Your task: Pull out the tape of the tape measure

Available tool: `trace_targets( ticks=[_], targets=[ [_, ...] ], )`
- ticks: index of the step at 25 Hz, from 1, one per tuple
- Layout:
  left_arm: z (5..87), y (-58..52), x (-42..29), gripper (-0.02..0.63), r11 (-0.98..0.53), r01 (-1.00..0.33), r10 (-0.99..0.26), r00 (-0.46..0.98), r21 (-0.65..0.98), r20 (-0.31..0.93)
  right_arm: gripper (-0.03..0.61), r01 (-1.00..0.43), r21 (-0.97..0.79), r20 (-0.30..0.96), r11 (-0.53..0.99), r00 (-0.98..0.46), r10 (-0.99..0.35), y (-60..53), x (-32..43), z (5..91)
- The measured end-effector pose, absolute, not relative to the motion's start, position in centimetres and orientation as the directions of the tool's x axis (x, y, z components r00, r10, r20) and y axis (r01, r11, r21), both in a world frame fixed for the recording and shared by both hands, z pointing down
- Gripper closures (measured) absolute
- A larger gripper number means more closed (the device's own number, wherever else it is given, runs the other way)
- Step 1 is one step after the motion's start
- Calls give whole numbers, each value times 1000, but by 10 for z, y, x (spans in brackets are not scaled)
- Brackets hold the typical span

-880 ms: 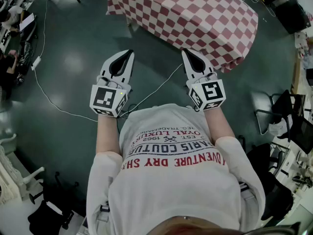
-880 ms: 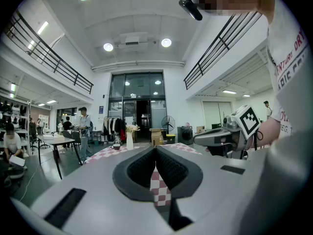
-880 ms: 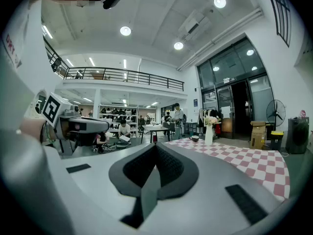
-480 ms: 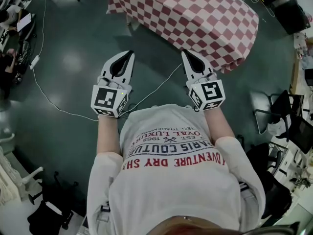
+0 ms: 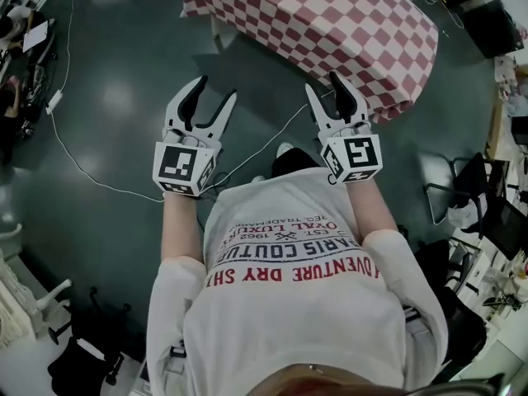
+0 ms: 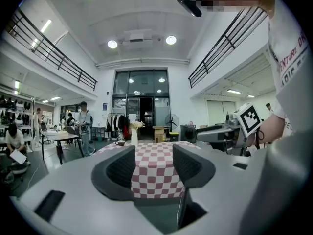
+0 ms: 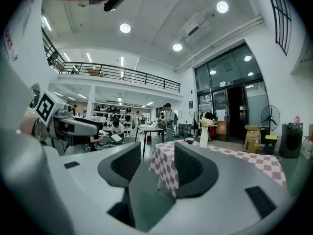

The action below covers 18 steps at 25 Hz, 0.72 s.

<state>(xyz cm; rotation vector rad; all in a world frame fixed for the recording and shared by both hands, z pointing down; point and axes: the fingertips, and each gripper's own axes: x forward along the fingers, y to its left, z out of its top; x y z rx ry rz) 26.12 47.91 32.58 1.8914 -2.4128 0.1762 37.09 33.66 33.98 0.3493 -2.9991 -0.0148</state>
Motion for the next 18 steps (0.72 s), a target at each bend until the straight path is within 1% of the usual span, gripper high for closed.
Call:
trace_targets(
  ticks=[4,9,14,18],
  targets=[
    [334,465,252,371,238,-970,-959,-242,-44,150,367,-198,-2,140,980,-971,-196,321,357,351],
    [347,439,222,371,258,-964,-947,-264,-58,182,367,-171,-38,154,985,-974,-163,288,321,368],
    [354,392,161,371,306,-950,-924,-314,-70,220,367,-127,-73,154,989,-981,-114,233,254,376],
    [355,342,107,371,321,-946,-915,-324,-52,240,367,-113,-82,174,990,-980,-98,184,200,379]
  ],
)
